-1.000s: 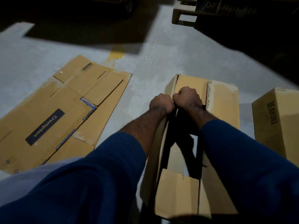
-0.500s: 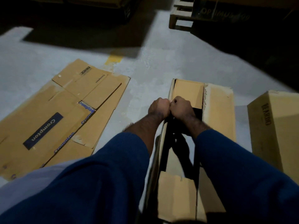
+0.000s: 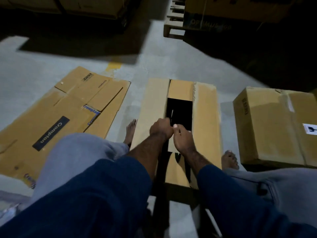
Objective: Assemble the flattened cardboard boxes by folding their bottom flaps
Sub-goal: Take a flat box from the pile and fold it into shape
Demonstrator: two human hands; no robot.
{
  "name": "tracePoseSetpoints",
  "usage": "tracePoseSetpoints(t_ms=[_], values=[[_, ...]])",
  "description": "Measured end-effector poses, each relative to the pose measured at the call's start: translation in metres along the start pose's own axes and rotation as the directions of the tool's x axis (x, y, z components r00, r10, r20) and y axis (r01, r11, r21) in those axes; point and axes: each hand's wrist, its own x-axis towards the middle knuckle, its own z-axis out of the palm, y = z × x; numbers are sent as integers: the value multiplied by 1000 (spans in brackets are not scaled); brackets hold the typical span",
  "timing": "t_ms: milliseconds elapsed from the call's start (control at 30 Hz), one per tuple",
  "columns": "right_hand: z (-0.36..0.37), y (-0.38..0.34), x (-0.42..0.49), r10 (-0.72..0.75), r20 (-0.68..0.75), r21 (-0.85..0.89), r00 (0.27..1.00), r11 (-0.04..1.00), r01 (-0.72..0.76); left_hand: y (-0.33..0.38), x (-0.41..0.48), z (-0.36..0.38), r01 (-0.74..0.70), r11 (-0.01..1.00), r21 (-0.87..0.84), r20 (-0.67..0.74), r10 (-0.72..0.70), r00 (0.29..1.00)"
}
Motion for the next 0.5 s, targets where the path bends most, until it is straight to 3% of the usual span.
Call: tracePoseSetpoints(t_ms=[67,167,267,400,500], values=[[-5,4,-24,18,49,-28,999,999,-17,-3,-30,12,27,999,-37,44,-26,999],[-14,4,-50,11,150,-240,989,970,26,-8,-72,23,68,995,-75,71,-63,995],[-26,-5,-63,1,164,-445,986,892,73,-10,-100,21,94,988,-119,63,-87,994],[-60,-16,-80,-6,-33,-609,999,793,-15,1,-114,7,94,959,-266,58,-82,995],[-94,-2,-85,72,-191,-608,979,774,-176,14,-120,7,73,938,-339,85,-46,995]])
